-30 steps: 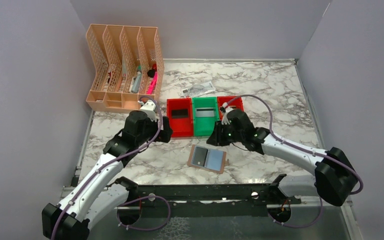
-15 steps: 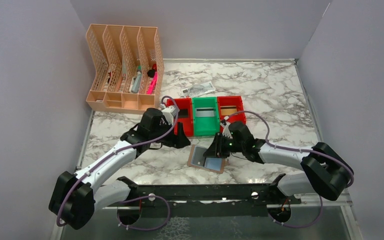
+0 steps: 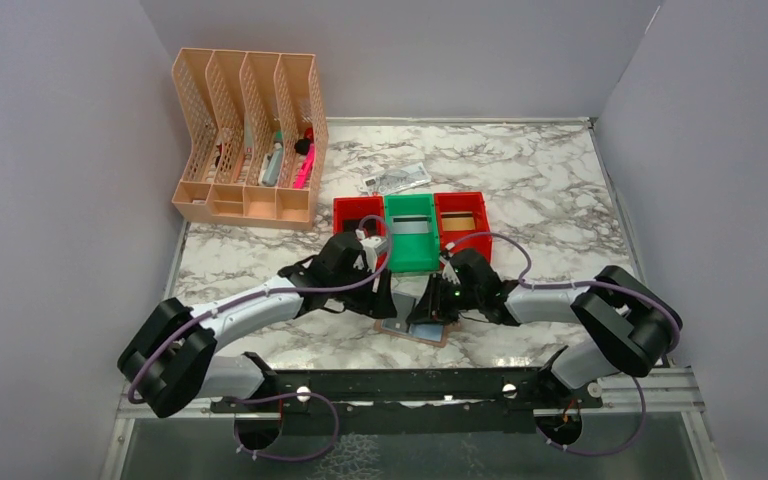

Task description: Take the credit cards out of the card holder

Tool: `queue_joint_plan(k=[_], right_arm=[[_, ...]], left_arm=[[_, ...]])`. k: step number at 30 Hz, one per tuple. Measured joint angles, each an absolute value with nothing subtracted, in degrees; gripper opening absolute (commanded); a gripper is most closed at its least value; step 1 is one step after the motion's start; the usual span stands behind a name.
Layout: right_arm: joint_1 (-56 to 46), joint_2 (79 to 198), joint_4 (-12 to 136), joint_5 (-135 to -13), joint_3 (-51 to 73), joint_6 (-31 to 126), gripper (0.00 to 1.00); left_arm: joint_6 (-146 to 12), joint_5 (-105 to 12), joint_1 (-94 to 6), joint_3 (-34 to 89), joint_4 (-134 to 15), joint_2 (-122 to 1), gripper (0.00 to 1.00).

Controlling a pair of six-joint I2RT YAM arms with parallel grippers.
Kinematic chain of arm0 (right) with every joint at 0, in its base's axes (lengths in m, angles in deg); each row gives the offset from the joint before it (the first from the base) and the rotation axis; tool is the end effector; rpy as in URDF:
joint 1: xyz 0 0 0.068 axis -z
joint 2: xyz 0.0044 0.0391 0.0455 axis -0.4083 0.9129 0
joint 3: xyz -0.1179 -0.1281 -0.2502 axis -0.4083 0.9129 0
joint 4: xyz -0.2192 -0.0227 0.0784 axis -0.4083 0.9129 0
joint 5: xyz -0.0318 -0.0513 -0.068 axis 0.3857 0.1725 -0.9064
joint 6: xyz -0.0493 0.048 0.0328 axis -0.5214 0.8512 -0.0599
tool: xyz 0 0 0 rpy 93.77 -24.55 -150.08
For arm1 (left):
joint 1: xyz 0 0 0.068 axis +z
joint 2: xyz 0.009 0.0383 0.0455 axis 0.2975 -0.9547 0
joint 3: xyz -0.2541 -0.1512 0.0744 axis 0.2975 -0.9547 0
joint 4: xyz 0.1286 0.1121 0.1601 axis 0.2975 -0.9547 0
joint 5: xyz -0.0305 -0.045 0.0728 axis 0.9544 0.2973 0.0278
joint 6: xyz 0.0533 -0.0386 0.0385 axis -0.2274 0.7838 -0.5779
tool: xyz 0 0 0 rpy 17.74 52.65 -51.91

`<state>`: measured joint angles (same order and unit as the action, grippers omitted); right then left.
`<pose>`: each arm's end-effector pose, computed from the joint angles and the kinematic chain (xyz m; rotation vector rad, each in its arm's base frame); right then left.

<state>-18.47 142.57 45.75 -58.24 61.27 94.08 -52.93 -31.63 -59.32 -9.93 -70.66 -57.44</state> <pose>0.1663 0.1879 0.1596 0.0206 2.6602 1.1948 0.1523 -0.1712 0.2167 0.5615 2.4924 -0.9994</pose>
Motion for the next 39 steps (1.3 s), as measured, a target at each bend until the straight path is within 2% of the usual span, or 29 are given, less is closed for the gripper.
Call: queue_joint_plan(k=[8,13,18,22,26,32,36,39], right_arm=[[-18.49,143.67,42.56,-58.35,61.99,96.57,0.27],[-18.51,143.65,42.29,-59.16,62.06,97.25,0.27],[-18.60,143.62,42.27,-59.44,62.06,97.64,0.27],[-18.60,143.62,42.27,-59.44,62.06,97.84,0.25],[-18.60,143.60,42.23,-59.90,62.06,98.28,0.17],[-18.60,143.60,41.18,-60.25,62.78,99.63,0.17],[-18.60,143.56,41.31,-60.75,62.78,100.13,0.21],[-18.62,142.97,41.72,-61.60,62.78,100.24,0.23]], left_arm=[[-52.17,-33.58,-62.56,-9.12,-69.00,-63.21,0.48],[-51.62,-34.85,-63.61,-8.55,-68.25,-65.27,0.29],[-51.38,-36.20,-63.98,-8.38,-68.10,-66.80,0.16],[-51.42,-36.99,-64.37,-8.16,-68.10,-67.24,0.15],[-51.18,-36.99,-65.18,-7.98,-67.22,-67.28,0.14],[-50.96,-37.21,-65.44,-7.98,-67.07,-67.59,0.13],[-50.77,-38.65,-65.55,-7.98,-67.29,-67.41,0.23],[-50.57,-41.43,-65.71,-7.98,-68.10,-65.73,0.26]])
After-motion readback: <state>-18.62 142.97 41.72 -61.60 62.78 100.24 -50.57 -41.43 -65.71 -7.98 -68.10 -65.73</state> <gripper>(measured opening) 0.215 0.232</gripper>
